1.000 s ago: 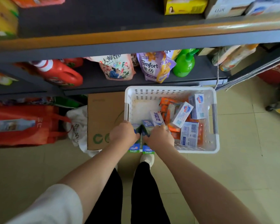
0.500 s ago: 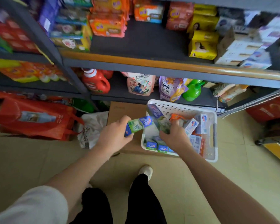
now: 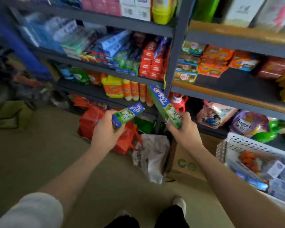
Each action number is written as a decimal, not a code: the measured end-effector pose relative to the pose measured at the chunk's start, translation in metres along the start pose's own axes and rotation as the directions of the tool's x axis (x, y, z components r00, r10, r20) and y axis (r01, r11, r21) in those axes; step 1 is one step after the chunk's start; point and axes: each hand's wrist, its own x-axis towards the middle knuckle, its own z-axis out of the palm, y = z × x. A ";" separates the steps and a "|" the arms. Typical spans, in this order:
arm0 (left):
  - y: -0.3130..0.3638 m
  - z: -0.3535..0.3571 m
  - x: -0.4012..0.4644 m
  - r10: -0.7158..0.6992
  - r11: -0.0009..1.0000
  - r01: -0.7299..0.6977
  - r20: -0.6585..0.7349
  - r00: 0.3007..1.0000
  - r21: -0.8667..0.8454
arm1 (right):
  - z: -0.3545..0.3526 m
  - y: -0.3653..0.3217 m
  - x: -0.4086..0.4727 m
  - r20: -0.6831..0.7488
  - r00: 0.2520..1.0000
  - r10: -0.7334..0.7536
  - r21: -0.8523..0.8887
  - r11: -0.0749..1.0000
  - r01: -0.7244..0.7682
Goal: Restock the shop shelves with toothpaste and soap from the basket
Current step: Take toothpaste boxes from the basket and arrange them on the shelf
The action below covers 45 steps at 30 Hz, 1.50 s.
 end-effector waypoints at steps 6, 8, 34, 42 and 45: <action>-0.033 -0.055 0.055 -0.013 0.992 -0.008 -0.168 0.986 -0.122 | 0.053 -0.075 0.045 -0.004 0.996 -0.087 -0.008 0.996 0.087; -0.038 -0.062 0.079 -0.023 0.988 -0.007 -0.196 0.980 -0.154 | 0.065 -0.094 0.071 -0.007 0.997 -0.076 -0.004 0.997 0.075; -0.120 0.040 0.332 0.286 0.958 -0.249 0.389 0.876 -0.144 | 0.183 -0.126 0.292 0.047 0.985 0.164 -0.155 0.976 -0.155; -0.133 0.032 0.370 0.603 0.769 -0.632 0.430 0.672 -0.090 | 0.177 -0.122 0.300 -0.060 0.997 0.051 -0.446 0.892 -0.073; -0.131 0.041 0.373 0.649 0.720 -0.694 0.366 0.668 -0.010 | 0.183 -0.116 0.304 -0.098 0.995 -0.026 -0.439 0.898 -0.019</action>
